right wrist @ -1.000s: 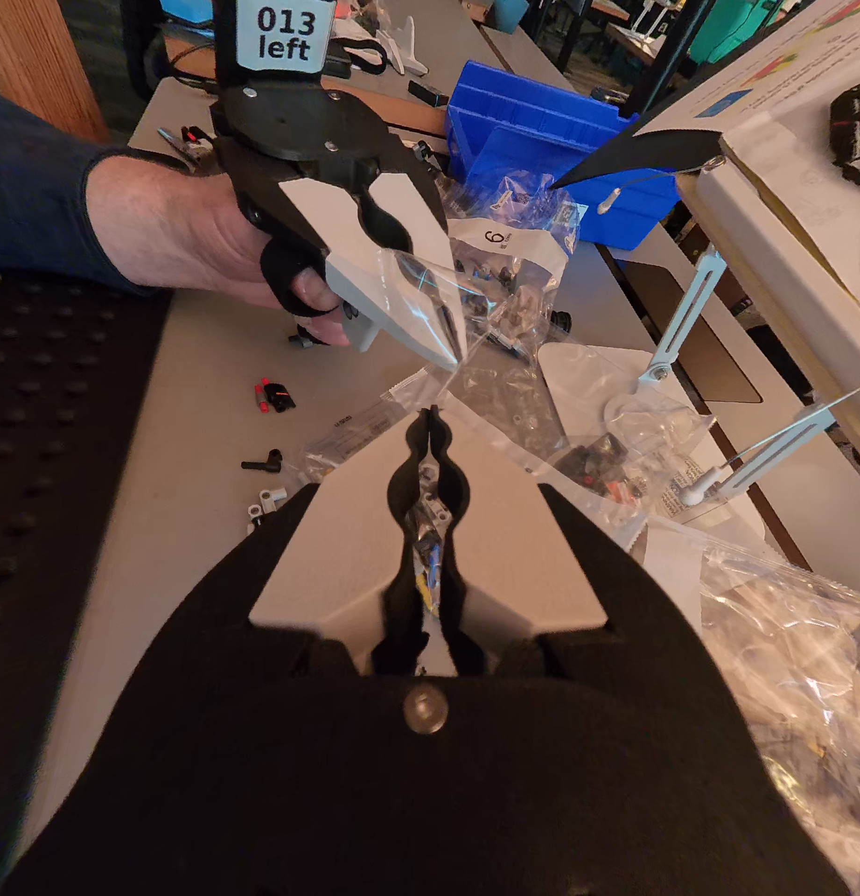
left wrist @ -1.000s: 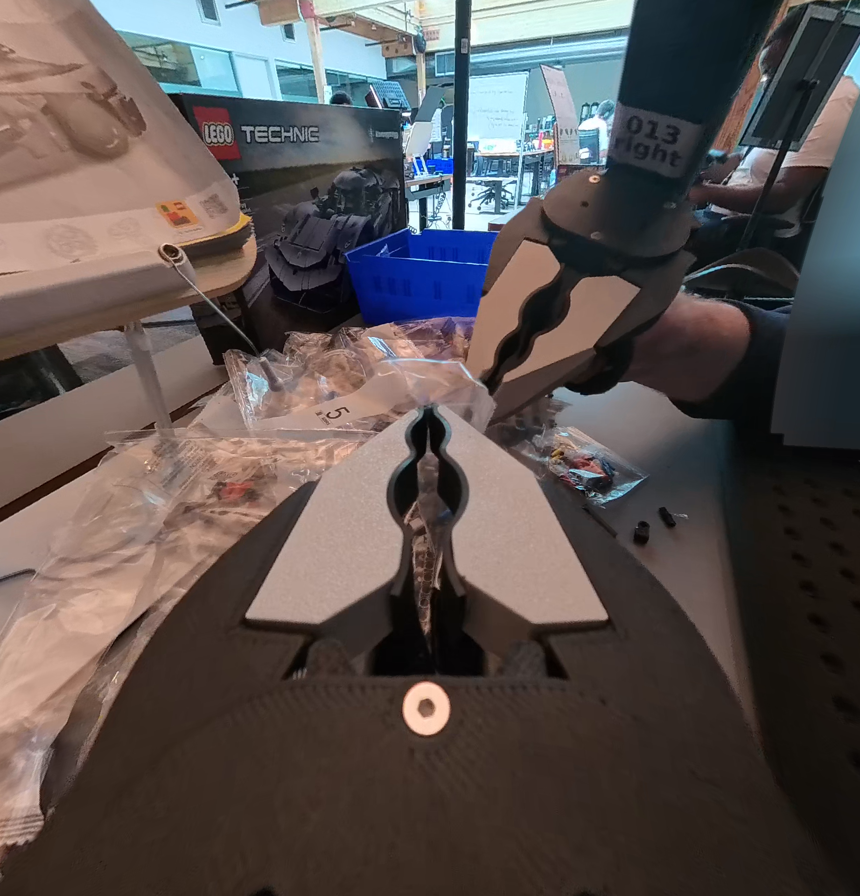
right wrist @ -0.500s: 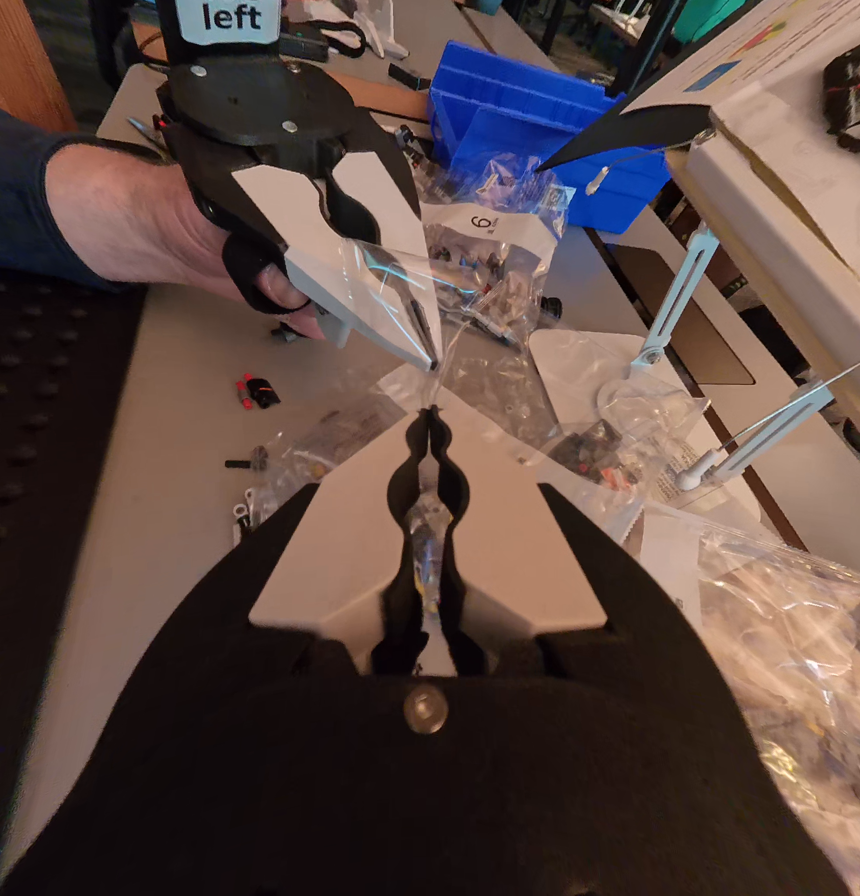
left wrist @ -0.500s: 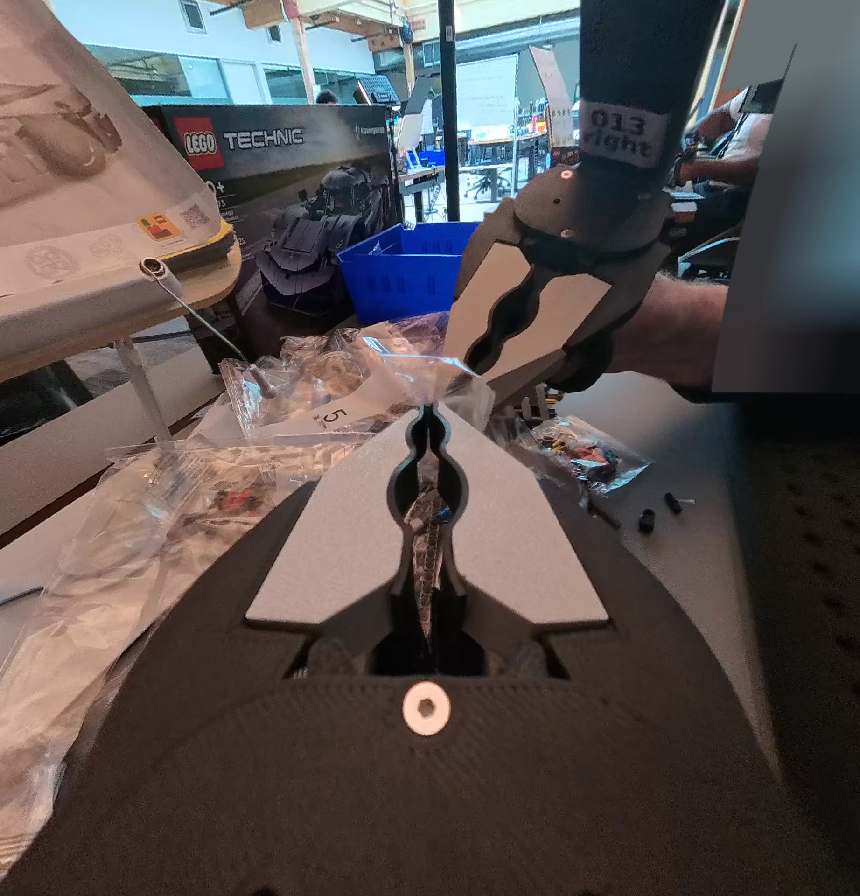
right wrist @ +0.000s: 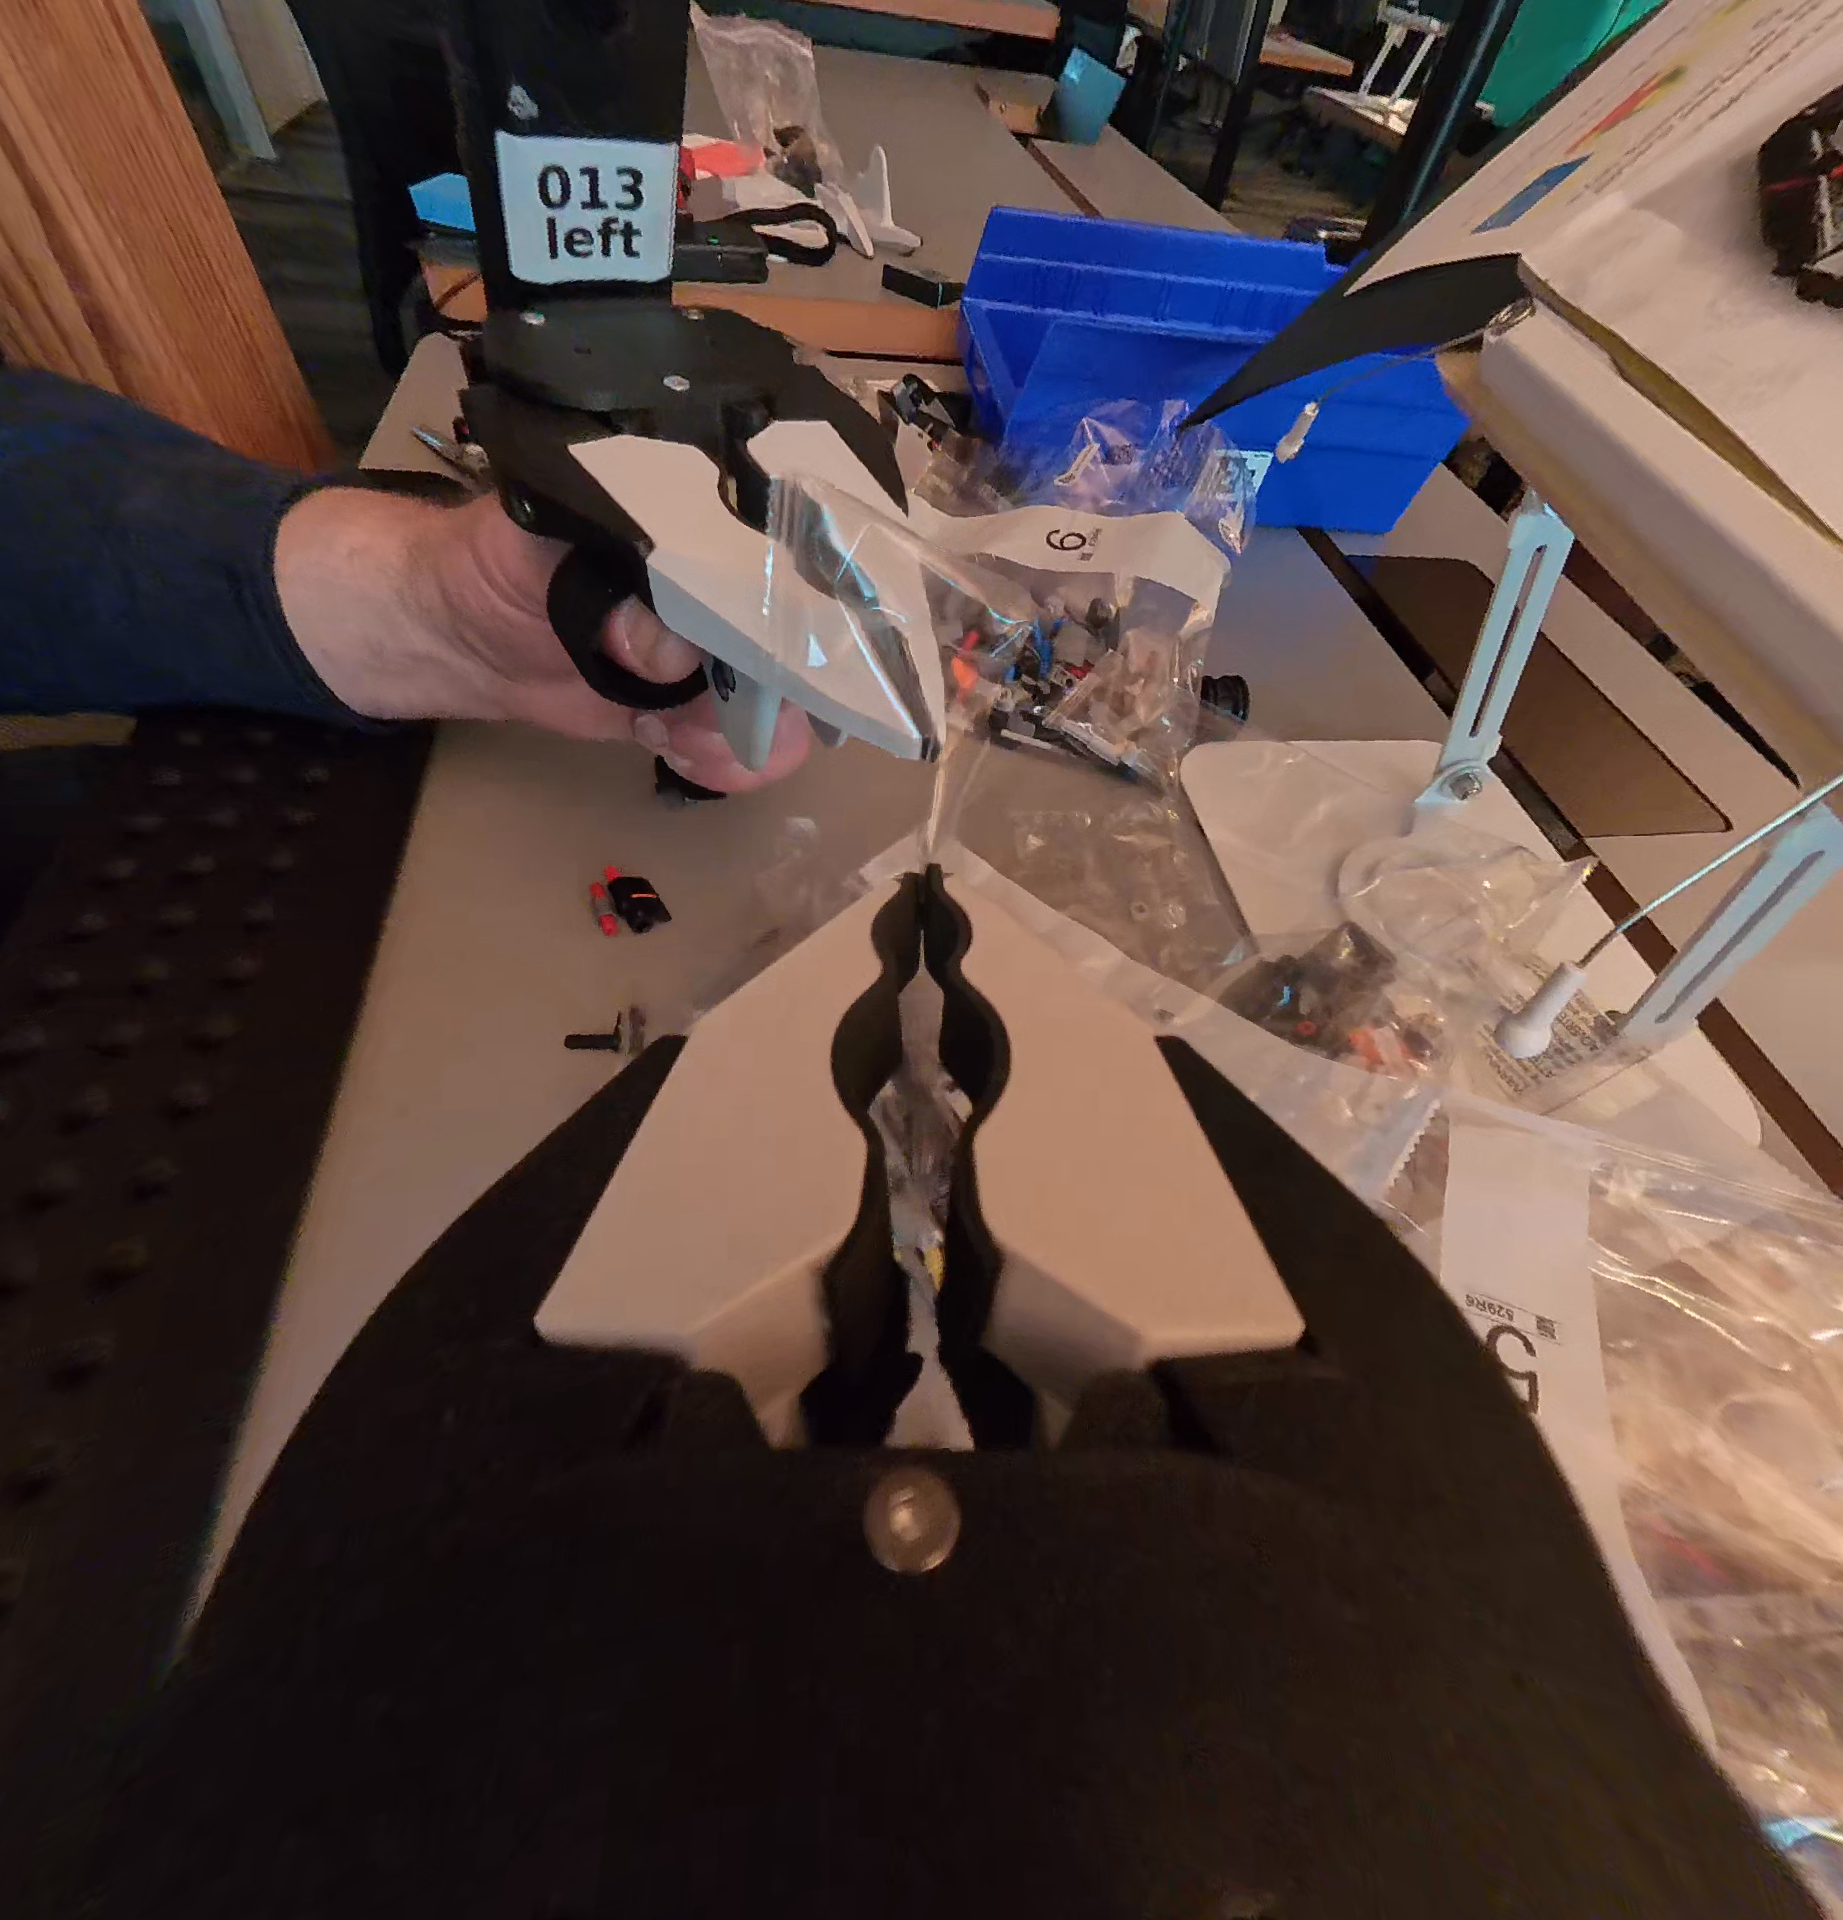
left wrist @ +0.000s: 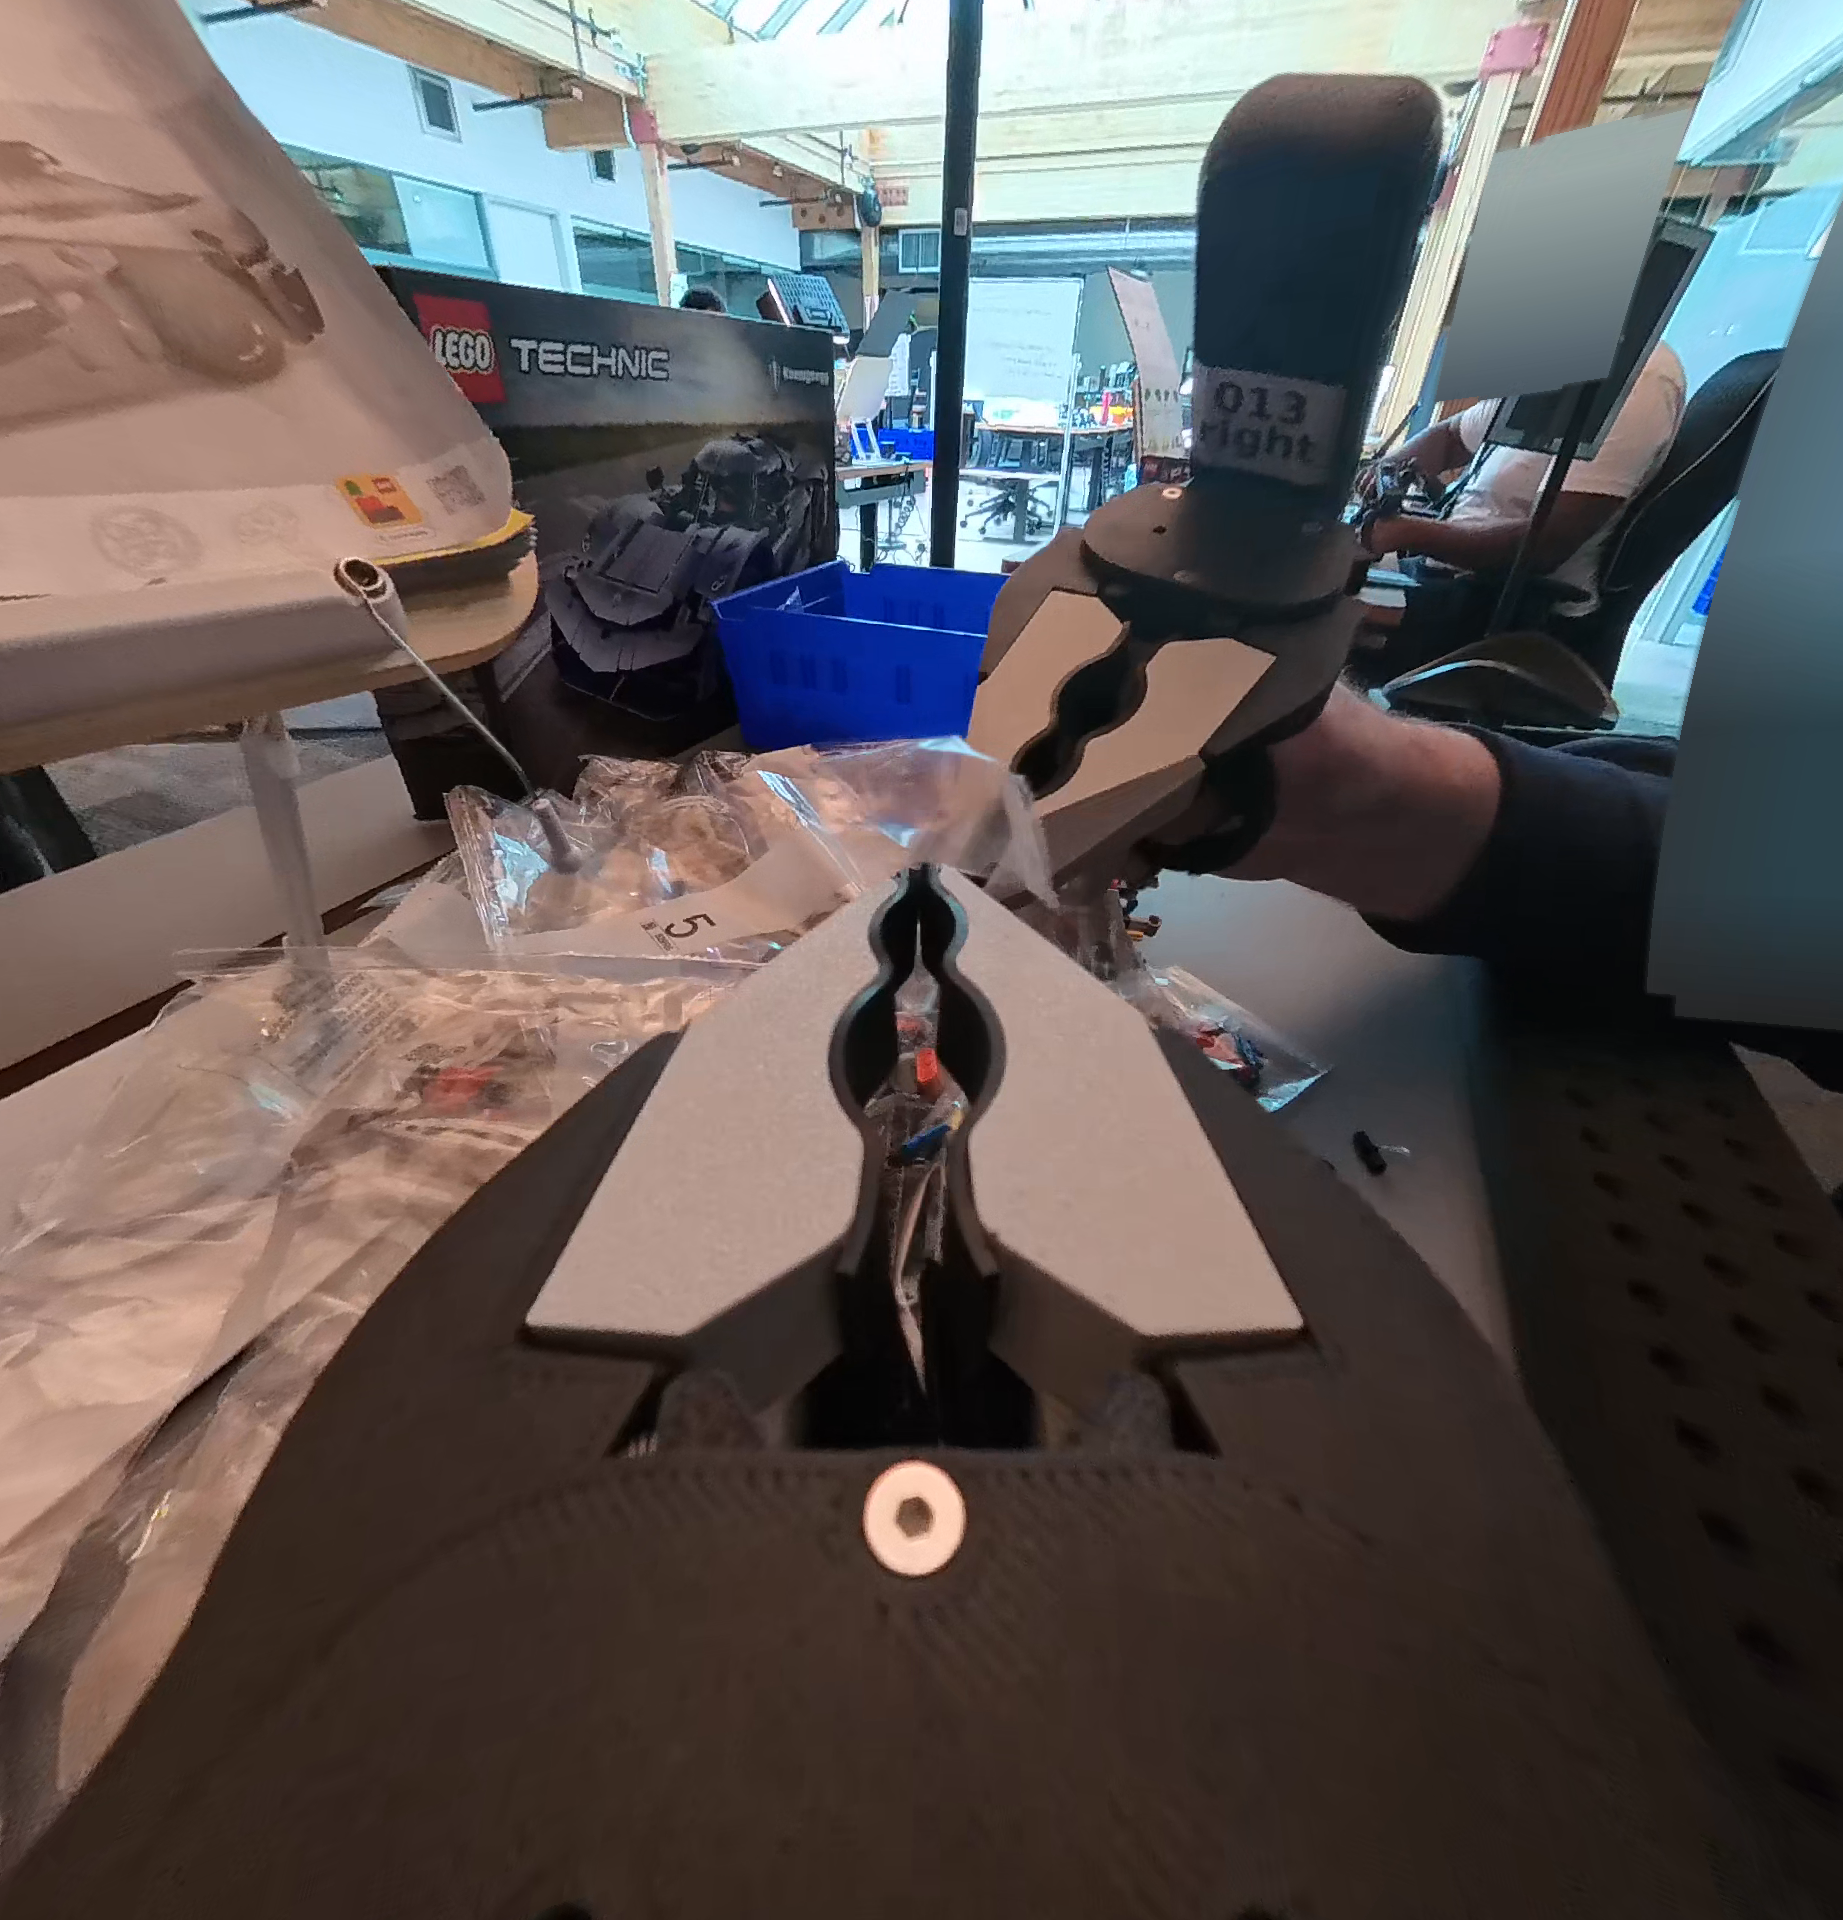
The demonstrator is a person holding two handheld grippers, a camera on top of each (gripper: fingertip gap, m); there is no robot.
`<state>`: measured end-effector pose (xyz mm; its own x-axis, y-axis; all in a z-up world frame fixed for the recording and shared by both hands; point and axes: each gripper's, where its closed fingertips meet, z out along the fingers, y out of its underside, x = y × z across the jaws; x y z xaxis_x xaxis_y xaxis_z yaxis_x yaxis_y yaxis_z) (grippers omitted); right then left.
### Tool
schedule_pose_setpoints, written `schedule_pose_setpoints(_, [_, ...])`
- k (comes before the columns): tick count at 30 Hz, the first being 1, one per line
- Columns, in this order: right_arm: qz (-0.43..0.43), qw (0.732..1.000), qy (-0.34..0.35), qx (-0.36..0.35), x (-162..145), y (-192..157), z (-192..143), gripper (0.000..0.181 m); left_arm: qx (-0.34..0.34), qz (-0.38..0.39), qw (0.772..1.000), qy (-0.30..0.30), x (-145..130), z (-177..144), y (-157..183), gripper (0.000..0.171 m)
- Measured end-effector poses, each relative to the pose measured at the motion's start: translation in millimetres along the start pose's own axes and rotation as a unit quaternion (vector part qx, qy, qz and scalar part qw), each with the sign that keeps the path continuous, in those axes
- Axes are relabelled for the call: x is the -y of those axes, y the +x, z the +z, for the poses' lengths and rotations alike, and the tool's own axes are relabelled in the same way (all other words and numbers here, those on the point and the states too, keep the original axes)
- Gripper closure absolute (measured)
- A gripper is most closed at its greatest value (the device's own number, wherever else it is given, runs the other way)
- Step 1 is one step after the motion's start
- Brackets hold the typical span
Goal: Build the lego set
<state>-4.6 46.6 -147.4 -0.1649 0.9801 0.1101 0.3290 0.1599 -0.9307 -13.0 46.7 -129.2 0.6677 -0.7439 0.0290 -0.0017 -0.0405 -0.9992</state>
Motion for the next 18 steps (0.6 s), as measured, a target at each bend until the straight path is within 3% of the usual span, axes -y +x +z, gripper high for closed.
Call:
schedule_pose_setpoints(6, [-0.018,1.0,-0.013,-0.016,-2.2,-0.2,3.7,0.181,0.017,-0.03,0.999,-0.016,-7.3,0.0,-8.9,0.171])
schedule_pose_setpoints(11, [0.027,1.0,0.0,0.007,-4.2,5.3,-3.5,0.181,0.005,-0.03,0.999,-0.026,-9.5,2.2,-5.0,0.171])
schedule_pose_setpoints(16, [-0.007,1.0,-0.01,0.009,-5.7,2.3,-5.9,0.181,-0.012,-0.021,0.999,-0.023,-6.8,1.2,1.4,0.171])
schedule_pose_setpoints(18, [-0.057,0.997,-0.052,-0.018,-16.1,2.7,-2.3,0.181,-0.012,-0.011,0.999,-0.034,-11.5,4.0,2.8,0.171])
